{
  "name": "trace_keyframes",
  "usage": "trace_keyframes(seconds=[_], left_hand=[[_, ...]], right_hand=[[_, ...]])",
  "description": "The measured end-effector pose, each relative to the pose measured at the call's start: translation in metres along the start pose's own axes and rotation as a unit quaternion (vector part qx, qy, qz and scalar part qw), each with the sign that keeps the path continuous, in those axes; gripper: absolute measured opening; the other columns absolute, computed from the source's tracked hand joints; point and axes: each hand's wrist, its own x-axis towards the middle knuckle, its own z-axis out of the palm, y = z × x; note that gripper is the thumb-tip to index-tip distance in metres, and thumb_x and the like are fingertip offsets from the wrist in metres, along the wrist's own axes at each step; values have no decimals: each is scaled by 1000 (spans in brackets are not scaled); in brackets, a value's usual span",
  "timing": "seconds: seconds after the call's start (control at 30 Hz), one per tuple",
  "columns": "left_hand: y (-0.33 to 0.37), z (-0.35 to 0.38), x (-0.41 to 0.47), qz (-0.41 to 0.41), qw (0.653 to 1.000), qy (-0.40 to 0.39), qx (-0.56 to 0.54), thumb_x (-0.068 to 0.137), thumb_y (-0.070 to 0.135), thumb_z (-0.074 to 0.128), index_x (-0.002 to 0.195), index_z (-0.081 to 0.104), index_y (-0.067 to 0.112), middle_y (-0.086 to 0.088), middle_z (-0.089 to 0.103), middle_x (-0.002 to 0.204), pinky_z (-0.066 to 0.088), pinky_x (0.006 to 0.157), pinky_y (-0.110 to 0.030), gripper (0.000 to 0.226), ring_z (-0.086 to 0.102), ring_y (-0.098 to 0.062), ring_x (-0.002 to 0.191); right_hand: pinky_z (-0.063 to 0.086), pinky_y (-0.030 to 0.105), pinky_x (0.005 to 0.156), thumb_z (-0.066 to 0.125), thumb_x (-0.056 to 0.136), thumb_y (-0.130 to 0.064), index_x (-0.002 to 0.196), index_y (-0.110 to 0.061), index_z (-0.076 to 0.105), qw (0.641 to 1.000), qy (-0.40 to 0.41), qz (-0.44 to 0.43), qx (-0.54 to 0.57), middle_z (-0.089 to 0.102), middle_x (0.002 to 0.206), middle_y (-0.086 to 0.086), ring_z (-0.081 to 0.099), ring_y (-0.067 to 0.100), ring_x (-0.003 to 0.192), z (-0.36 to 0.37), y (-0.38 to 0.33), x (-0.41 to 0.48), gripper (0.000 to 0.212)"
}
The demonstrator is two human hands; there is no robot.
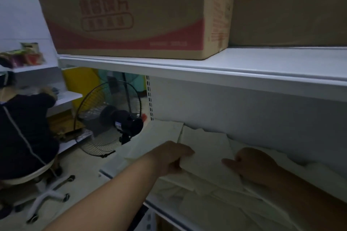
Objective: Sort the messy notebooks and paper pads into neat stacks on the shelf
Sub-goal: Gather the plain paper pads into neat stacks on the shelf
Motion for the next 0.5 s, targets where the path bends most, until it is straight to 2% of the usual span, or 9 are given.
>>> trace_keyframes(seconds=[0.07,0.13,0.2,0.27,0.3,0.37,0.43,0.5], left_hand=[[-3,-3,6,12,994,-99,-45,88,8,62,96,64,10,-7,67,96,59,66,-32,8,66,-19,81],[-9,-3,14,62,986,-144,-54,82,5,63,100,63,15,-4,68,99,59,69,-32,20,67,-17,81],[-9,-11,13,111,986,-112,-57,85,1,56,107,60,19,-1,66,96,56,69,-30,28,64,-17,81],[-6,-34,14,155,983,-38,-85,89,-4,49,112,57,18,-2,66,96,55,80,-37,33,63,-23,86],[-4,-50,15,174,979,-1,-105,90,-6,48,115,57,16,-6,66,99,53,85,-42,34,63,-26,89],[-1,-90,18,202,968,65,-136,88,-10,46,118,54,11,-12,64,103,50,83,-44,37,61,-28,88],[-3,-129,16,202,961,94,-167,90,-12,42,110,54,16,-11,64,96,49,76,-39,36,59,-27,81],[-13,-161,12,189,958,92,-195,91,-11,41,109,56,16,-8,64,91,51,71,-38,36,60,-27,79]], right_hand=[[21,27,49,46,87,-62,51,-20,33,1000,13,18,16,34,52,-3,39,11,49,-2,2,-1,57],[20,24,47,49,89,-56,51,-20,29,997,54,17,51,30,49,-3,35,5,44,-2,-2,-5,56],[26,20,44,53,93,-39,49,-20,32,982,113,18,147,33,41,-4,38,4,38,-2,-13,-8,53],[29,12,42,51,96,-20,54,-14,49,943,158,35,291,46,40,-6,42,2,38,-8,-35,-10,43],[36,17,45,51,95,-17,60,-9,57,928,180,40,324,53,46,-4,48,5,43,-10,-49,-8,36],[43,29,57,55,92,-17,70,-7,61,940,230,27,251,62,63,6,59,22,61,-9,-82,2,25],[45,31,70,55,89,-27,86,-15,63,969,212,-4,129,67,84,6,64,25,84,2,-122,12,14],[44,30,84,50,89,-48,116,-18,54,991,131,11,25,63,112,4,58,23,106,20,-158,23,41]])
